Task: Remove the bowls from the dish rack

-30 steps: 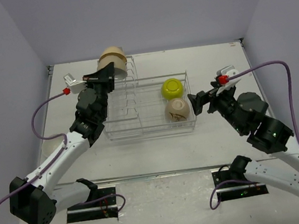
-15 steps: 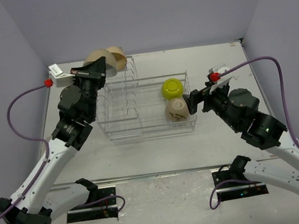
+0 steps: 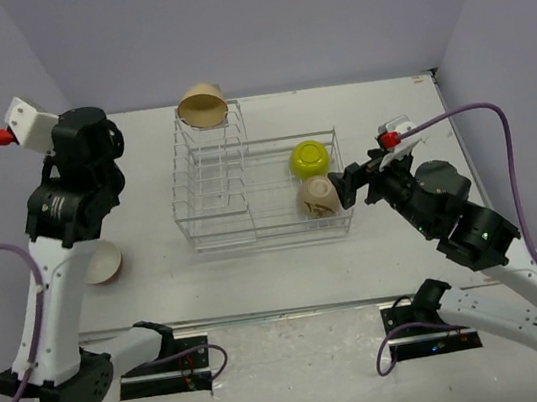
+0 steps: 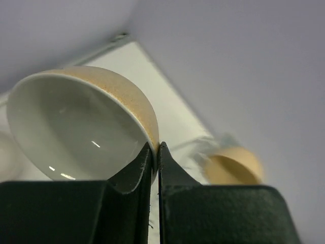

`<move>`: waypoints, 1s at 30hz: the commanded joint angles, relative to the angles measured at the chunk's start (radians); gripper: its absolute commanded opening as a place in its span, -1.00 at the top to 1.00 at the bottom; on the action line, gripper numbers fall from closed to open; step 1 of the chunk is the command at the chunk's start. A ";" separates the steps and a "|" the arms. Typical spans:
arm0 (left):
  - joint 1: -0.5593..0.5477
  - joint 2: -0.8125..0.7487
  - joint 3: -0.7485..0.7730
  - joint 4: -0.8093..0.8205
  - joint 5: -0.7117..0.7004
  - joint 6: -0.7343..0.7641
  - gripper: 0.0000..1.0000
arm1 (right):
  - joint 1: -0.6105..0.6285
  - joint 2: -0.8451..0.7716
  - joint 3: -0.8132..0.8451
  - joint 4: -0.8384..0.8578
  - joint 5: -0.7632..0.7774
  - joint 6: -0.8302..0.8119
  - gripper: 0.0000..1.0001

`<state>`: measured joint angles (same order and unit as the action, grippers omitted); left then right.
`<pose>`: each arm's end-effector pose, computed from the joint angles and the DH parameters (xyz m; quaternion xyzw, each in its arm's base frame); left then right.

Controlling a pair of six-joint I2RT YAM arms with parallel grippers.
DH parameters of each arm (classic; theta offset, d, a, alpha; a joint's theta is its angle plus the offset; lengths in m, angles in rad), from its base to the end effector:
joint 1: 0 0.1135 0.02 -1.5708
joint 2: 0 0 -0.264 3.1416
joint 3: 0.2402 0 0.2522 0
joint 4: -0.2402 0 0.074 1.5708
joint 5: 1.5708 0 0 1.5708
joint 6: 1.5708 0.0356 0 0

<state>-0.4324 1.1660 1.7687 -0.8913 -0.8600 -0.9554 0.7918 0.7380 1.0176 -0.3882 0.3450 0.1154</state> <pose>0.1720 -0.0497 0.5168 -0.4292 0.6393 -0.0908 0.6316 0.1143 0.0986 0.4047 -0.1352 0.7299 0.1734 0.6473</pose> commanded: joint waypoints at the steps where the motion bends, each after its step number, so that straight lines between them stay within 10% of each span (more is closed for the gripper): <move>1: 0.253 0.063 -0.148 -0.197 0.085 0.087 1.00 | 0.000 -0.015 0.019 -0.012 -0.020 0.009 -0.98; 7: 0.526 0.032 -0.493 -0.025 0.340 0.205 1.00 | 0.000 -0.038 0.019 -0.024 -0.040 0.004 -0.98; 30: 0.610 0.123 -0.698 0.089 0.368 0.188 1.00 | 0.000 -0.129 -0.027 0.000 -0.063 -0.025 -0.98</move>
<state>0.1638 1.2984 1.0649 -0.8528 -0.4614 -0.7746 0.7910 0.6224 0.9977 -0.4042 0.2951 0.1104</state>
